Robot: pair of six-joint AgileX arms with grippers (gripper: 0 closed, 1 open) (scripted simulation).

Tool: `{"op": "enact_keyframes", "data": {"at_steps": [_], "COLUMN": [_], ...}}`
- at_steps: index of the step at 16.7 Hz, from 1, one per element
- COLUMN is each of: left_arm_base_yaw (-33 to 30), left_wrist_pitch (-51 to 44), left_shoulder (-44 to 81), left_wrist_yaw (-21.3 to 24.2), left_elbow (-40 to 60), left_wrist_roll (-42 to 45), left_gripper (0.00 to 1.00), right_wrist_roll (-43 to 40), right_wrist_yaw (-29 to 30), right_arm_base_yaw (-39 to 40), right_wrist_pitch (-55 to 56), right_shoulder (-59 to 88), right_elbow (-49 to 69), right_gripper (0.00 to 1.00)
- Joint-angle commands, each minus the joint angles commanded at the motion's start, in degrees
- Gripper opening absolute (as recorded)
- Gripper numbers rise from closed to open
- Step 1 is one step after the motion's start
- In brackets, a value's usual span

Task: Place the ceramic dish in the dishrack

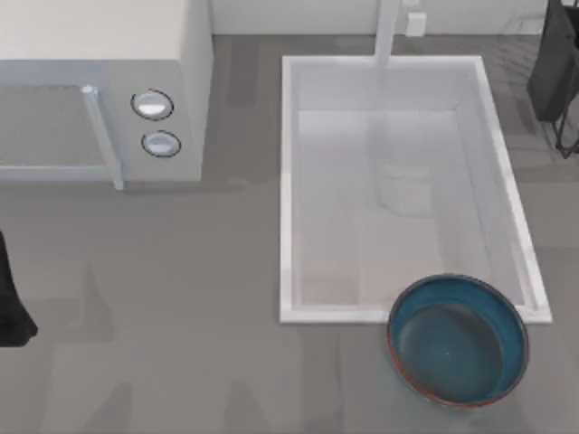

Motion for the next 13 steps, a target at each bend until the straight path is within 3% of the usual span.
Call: {"op": "enact_keyframes", "data": {"at_steps": [7,13], "left_arm_base_yaw": [0.0,0.0], "left_wrist_pitch": [0.0,0.0], "left_shoulder": [0.0,0.0], "left_wrist_yaw": [0.0,0.0], "left_elbow": [0.0,0.0], "left_wrist_roll": [0.0,0.0], "left_gripper": [1.0,1.0], "right_wrist_roll": [9.73,14.07], "right_wrist_yaw": [0.7,1.15], "right_arm_base_yaw": [9.57,13.84], "right_wrist_pitch": [-24.37,-34.81], "right_shoulder": [31.82,45.58], "right_elbow": [23.03,33.8], "right_gripper": [1.0,1.0]}}
